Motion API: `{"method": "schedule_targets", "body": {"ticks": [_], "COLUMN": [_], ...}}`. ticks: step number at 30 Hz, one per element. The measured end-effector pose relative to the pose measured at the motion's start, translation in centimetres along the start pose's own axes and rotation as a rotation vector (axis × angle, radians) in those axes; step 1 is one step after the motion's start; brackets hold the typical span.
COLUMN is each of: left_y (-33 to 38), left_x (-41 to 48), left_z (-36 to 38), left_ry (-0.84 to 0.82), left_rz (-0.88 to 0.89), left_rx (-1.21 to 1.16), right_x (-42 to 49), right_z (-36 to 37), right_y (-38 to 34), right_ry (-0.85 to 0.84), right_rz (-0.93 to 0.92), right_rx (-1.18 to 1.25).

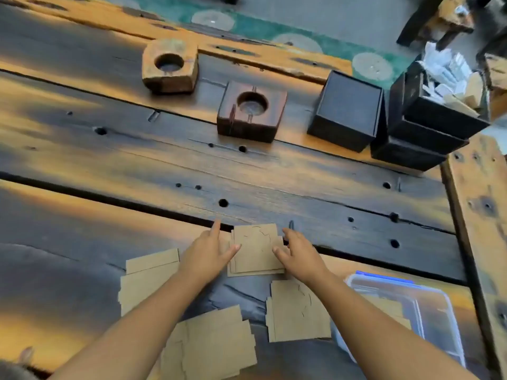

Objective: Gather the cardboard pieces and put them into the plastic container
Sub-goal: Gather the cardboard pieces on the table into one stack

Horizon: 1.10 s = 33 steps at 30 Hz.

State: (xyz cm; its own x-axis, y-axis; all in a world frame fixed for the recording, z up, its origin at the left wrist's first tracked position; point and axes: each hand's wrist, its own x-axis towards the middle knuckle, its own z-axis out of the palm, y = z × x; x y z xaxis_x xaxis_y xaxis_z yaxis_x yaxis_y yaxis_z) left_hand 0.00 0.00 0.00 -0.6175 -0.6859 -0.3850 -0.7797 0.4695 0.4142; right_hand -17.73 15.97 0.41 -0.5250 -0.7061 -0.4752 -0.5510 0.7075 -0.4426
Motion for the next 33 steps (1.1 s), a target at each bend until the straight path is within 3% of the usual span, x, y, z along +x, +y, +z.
{"method": "schedule_targets", "body": {"ticks": [7,14,24,33], "left_y": [-0.3,0.2,1.0,1.0], "left_x": [-0.1,0.7,1.6,1.5], "left_z": [3.7,5.5,6.1,5.9], "left_ry": [-0.043,-0.019,-0.039,-0.031], "left_rz": [-0.181,-0.277,-0.322,-0.342], "left_rx": [-0.181,-0.187,-0.2,-0.394], "right_x": [2.1,3.8,4.4,2.9], "right_z": [1.7,2.3,3.2,3.1], "right_y": [1.5,1.8,1.5,1.7], "right_ry": [0.025,0.05,0.058,0.126], "right_rz": [0.204,0.316,0.277,0.202], "right_rx": [0.111,0.153,0.054,0.166]}}
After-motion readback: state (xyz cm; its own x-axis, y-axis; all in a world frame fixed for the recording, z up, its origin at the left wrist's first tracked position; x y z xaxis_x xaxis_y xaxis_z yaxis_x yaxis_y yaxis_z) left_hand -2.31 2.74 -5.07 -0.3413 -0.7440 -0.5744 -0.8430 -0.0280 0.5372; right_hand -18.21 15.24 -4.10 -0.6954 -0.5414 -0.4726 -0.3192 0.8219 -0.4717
